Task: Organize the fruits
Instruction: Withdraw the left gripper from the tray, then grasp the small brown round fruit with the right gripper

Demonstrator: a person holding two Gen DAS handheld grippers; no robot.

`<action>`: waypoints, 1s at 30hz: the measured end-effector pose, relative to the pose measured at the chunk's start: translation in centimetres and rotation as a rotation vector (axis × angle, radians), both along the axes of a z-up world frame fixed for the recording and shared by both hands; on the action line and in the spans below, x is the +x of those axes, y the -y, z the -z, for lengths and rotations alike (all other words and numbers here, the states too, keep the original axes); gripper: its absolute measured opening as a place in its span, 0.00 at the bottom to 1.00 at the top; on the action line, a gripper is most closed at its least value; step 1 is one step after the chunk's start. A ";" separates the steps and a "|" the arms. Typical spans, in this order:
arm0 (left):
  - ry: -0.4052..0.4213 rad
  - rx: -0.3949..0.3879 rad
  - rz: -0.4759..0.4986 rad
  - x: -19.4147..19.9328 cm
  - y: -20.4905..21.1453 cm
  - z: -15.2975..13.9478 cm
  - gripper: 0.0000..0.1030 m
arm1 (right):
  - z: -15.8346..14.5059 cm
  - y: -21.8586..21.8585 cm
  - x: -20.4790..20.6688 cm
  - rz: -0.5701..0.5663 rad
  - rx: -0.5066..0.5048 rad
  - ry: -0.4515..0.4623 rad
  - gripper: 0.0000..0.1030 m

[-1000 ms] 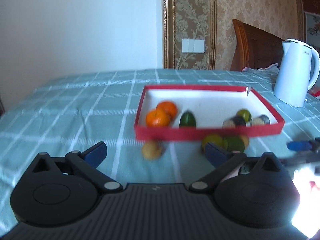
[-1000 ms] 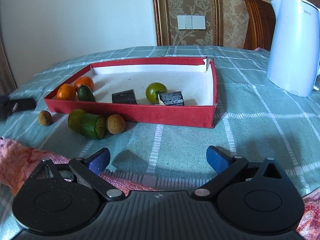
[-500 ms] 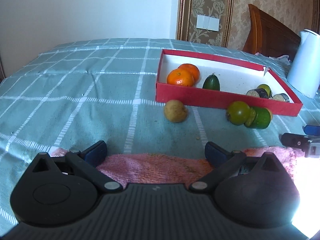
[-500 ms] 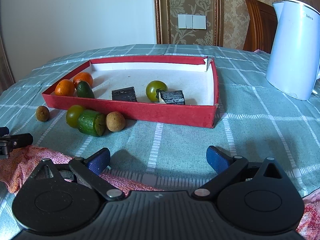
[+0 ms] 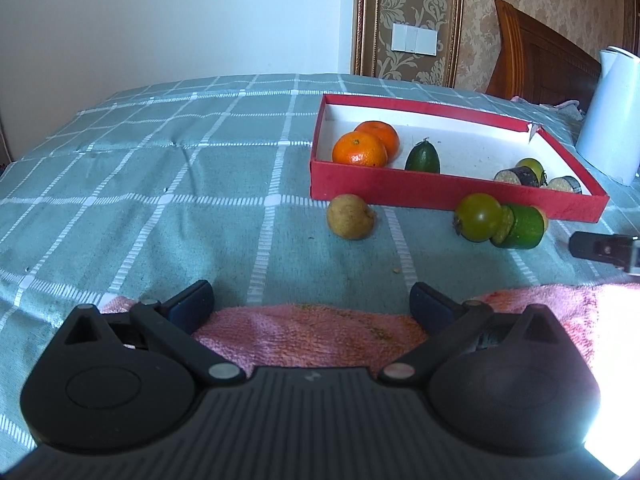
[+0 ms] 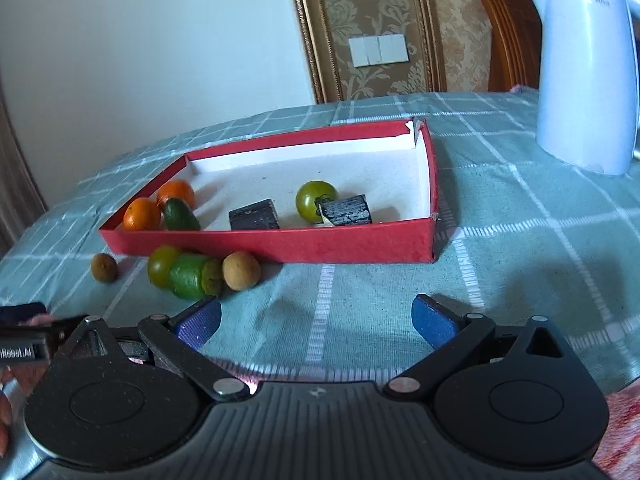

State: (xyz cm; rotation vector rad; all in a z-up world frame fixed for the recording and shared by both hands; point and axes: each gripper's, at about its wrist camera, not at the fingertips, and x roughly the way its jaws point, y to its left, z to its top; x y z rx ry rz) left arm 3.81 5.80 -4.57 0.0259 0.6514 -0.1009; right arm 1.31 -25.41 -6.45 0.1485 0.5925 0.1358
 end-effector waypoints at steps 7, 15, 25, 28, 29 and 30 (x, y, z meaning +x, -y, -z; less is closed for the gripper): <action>0.000 0.000 0.000 0.0 0.0 0.0 1.00 | -0.2 -2.4 0.7 -0.060 -0.079 0.007 0.71; 0.000 0.000 0.000 0.0 0.0 0.0 1.00 | -0.4 -4.6 2.3 -0.109 -0.141 0.018 0.49; 0.000 0.000 0.000 0.0 0.0 0.0 1.00 | -0.4 -5.5 2.9 -0.121 -0.156 0.024 0.38; 0.000 0.000 0.000 0.0 0.0 0.0 1.00 | -0.3 -5.8 2.9 -0.131 -0.157 0.024 0.26; 0.000 -0.001 0.000 0.0 0.0 0.0 1.00 | -0.3 -5.8 2.8 -0.138 -0.140 0.024 0.26; 0.000 -0.001 0.000 0.0 0.0 0.0 1.00 | -0.4 -5.9 2.8 -0.136 -0.141 0.025 0.26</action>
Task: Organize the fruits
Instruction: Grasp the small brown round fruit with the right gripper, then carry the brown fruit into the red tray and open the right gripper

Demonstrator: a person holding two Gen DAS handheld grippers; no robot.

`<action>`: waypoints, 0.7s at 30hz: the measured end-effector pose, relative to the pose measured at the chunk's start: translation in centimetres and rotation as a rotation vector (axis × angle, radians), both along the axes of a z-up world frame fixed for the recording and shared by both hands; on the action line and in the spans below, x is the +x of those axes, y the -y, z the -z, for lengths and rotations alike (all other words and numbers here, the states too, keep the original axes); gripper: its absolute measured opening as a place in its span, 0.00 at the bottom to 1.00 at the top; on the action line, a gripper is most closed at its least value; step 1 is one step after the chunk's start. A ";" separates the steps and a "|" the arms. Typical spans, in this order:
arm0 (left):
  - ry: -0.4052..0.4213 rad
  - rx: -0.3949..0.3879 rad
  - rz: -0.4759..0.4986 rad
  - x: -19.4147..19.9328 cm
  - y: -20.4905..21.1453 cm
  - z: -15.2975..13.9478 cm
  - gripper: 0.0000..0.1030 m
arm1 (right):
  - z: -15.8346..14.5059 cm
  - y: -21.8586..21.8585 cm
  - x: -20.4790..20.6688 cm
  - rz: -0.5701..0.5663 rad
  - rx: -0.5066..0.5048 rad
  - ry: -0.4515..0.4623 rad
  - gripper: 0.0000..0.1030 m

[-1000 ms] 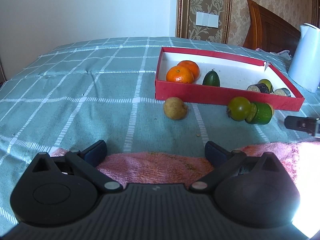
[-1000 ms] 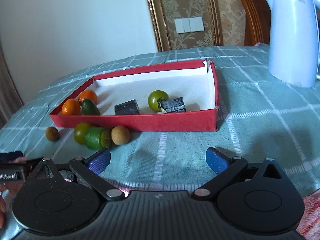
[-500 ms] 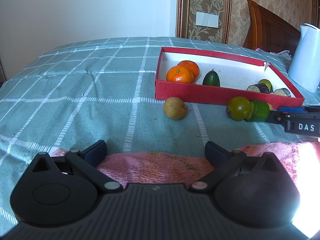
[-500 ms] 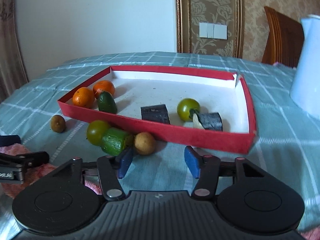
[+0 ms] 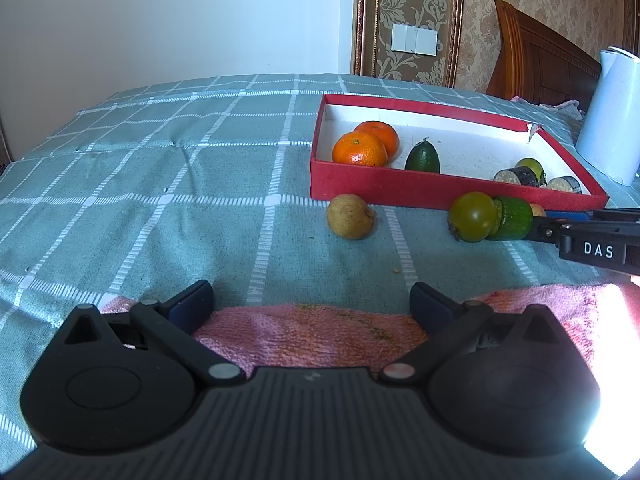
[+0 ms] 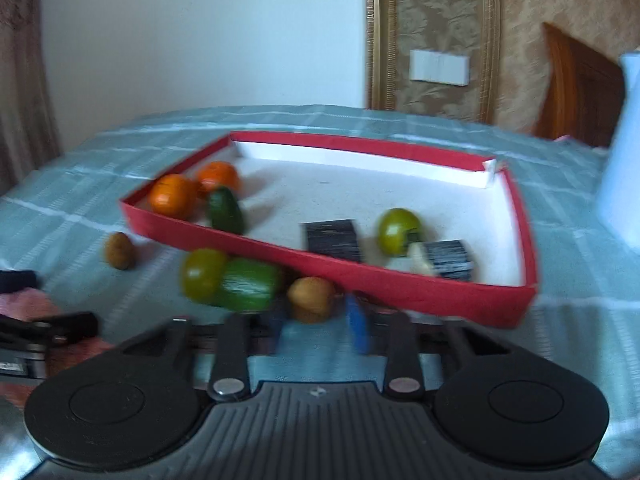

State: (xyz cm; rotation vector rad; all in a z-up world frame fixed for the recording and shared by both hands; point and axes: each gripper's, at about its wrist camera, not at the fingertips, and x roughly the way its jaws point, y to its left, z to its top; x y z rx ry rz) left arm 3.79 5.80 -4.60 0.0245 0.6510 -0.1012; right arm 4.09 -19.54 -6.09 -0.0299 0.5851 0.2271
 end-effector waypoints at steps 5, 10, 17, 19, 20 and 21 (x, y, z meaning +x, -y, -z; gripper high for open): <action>0.000 0.001 0.000 0.0 0.0 0.0 1.00 | -0.1 0.8 -0.3 0.023 0.037 0.006 0.26; 0.000 0.001 0.000 0.0 0.0 0.0 1.00 | -0.3 1.9 -1.8 0.055 0.053 0.029 0.26; 0.000 -0.001 0.000 0.0 0.0 0.0 1.00 | -0.9 3.9 -3.4 0.111 0.081 0.074 0.26; 0.000 0.000 0.000 0.0 0.0 0.0 1.00 | -1.5 4.6 -3.5 0.136 0.082 0.104 0.26; 0.000 0.000 0.000 0.0 0.0 0.0 1.00 | -1.9 4.9 -3.5 0.147 0.080 0.118 0.26; 0.000 0.000 0.000 0.0 0.0 0.0 1.00 | -2.3 5.3 -3.3 0.157 0.080 0.128 0.26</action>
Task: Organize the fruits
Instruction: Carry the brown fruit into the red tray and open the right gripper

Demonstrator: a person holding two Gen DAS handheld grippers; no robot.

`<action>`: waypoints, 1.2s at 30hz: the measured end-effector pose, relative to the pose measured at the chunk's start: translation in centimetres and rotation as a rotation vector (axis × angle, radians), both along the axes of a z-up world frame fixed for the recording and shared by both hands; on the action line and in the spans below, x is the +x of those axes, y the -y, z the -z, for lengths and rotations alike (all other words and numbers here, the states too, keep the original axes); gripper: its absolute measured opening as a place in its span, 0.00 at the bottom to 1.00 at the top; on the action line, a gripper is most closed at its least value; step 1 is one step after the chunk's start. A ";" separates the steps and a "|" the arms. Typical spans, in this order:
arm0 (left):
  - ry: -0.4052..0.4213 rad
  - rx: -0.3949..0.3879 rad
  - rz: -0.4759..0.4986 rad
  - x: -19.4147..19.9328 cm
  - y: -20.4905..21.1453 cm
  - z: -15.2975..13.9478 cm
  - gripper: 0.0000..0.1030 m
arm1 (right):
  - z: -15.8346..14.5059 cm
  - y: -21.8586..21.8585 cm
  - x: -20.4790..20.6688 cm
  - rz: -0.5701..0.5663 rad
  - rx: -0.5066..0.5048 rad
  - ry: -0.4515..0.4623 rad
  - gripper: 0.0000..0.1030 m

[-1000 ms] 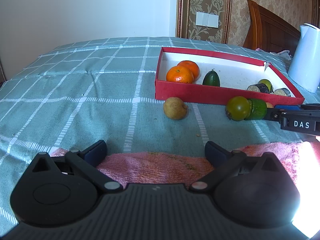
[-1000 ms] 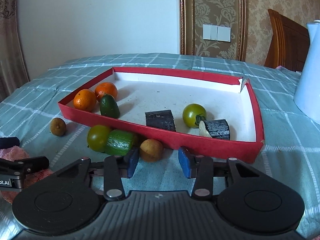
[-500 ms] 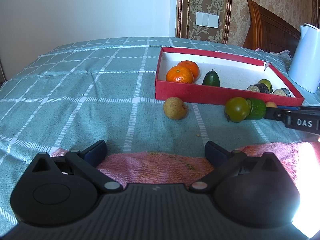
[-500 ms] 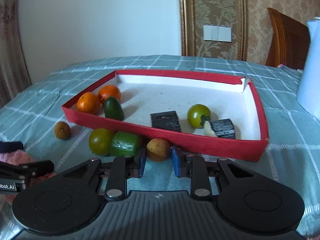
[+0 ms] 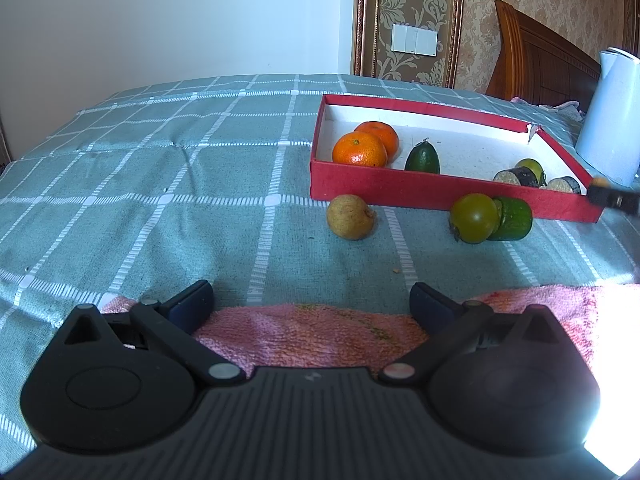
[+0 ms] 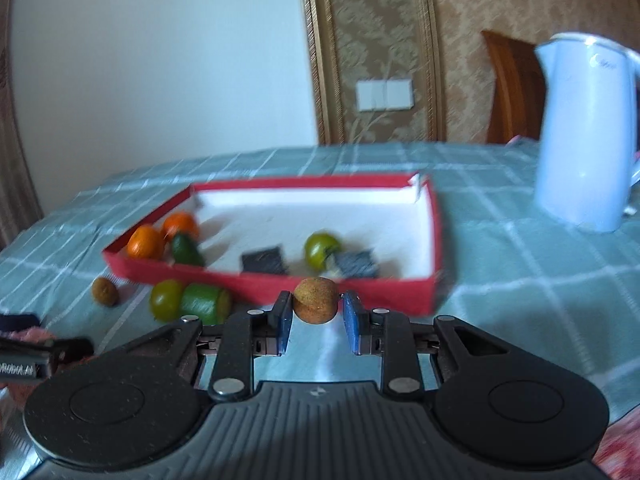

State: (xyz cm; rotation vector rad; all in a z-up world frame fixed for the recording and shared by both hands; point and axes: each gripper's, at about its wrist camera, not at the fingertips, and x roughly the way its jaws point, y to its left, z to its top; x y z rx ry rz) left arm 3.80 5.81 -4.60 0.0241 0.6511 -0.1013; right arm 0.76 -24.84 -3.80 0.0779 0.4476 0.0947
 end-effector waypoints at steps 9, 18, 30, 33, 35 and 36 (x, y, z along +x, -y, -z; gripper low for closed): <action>0.000 0.001 0.000 0.0 0.0 0.0 1.00 | -1.2 1.8 5.1 0.052 -0.059 0.002 0.26; 0.000 0.001 0.000 0.0 0.1 0.0 1.00 | 0.2 3.4 10.9 0.065 -0.012 -0.093 0.26; 0.000 0.001 0.000 0.0 0.1 0.0 1.00 | 1.3 2.5 12.4 0.063 -0.051 -0.124 0.26; 0.000 0.001 0.000 0.0 0.1 0.0 1.00 | 1.4 2.5 12.4 0.059 -0.051 -0.129 0.26; 0.000 0.001 0.000 0.0 0.1 0.0 1.00 | 1.5 2.4 12.3 0.060 -0.056 -0.128 0.26; -0.001 0.001 0.000 0.0 0.1 0.0 1.00 | 1.5 2.4 12.3 0.058 -0.060 -0.129 0.28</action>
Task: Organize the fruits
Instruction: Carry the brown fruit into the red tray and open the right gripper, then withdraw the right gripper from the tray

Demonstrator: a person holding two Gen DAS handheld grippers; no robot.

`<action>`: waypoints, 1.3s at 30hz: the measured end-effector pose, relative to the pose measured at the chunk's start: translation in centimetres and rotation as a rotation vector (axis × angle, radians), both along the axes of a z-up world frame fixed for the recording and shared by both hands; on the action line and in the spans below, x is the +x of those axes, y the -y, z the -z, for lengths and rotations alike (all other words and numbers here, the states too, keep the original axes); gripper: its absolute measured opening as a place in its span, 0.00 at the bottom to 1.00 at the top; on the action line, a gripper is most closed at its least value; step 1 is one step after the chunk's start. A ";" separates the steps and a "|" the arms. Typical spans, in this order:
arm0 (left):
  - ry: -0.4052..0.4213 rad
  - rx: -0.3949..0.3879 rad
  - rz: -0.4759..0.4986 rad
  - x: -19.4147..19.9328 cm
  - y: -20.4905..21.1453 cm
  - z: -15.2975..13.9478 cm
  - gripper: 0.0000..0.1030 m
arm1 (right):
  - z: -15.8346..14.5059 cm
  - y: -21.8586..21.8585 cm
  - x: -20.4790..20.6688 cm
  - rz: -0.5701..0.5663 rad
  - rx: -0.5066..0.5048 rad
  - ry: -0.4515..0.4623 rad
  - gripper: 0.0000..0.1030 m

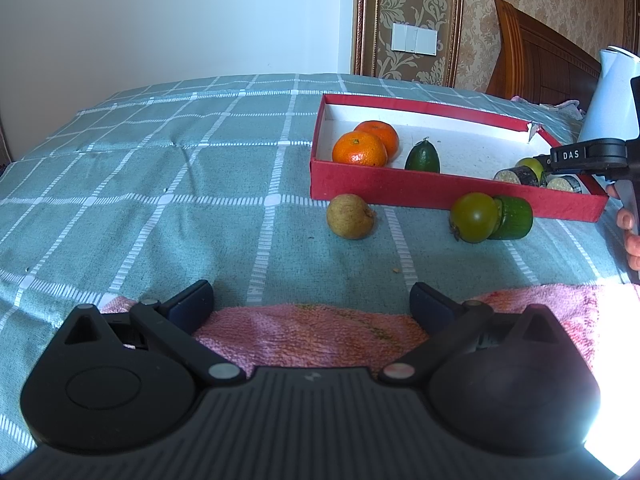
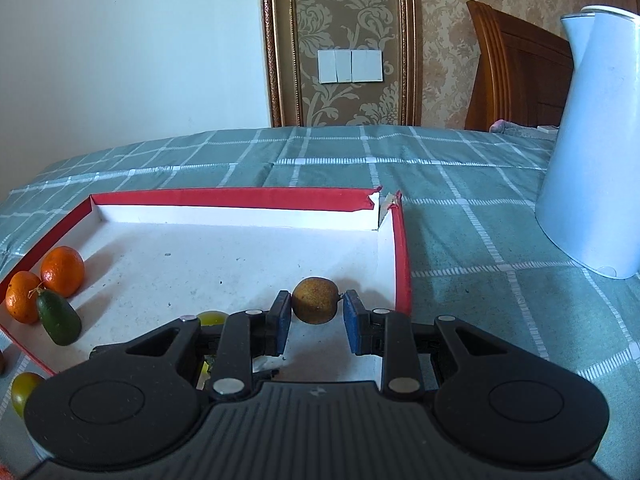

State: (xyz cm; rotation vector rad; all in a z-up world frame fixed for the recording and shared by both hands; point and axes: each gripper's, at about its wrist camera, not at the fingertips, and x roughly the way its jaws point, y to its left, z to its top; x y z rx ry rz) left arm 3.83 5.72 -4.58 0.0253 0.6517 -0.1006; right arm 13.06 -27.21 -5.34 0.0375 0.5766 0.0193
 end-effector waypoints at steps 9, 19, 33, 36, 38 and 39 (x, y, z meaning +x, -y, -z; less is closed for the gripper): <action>0.000 0.000 0.000 0.0 0.0 0.0 1.00 | -1.2 0.2 -3.1 0.045 0.017 0.086 0.52; 0.000 0.000 0.000 0.0 0.0 0.0 1.00 | -1.2 2.4 -11.4 0.109 0.092 0.115 0.71; 0.000 0.000 0.000 0.0 0.0 0.0 1.00 | 1.2 2.0 -11.9 0.170 0.058 -0.012 0.92; 0.000 0.001 0.000 0.0 0.0 0.0 1.00 | 1.4 2.4 -12.0 0.187 0.087 -0.022 0.94; 0.000 -0.001 0.000 0.0 0.0 0.0 1.00 | 1.4 2.6 -12.1 0.185 0.100 -0.018 0.94; 0.000 -0.002 0.000 0.0 0.0 0.0 1.00 | 1.4 2.6 -12.1 0.181 0.103 -0.019 0.95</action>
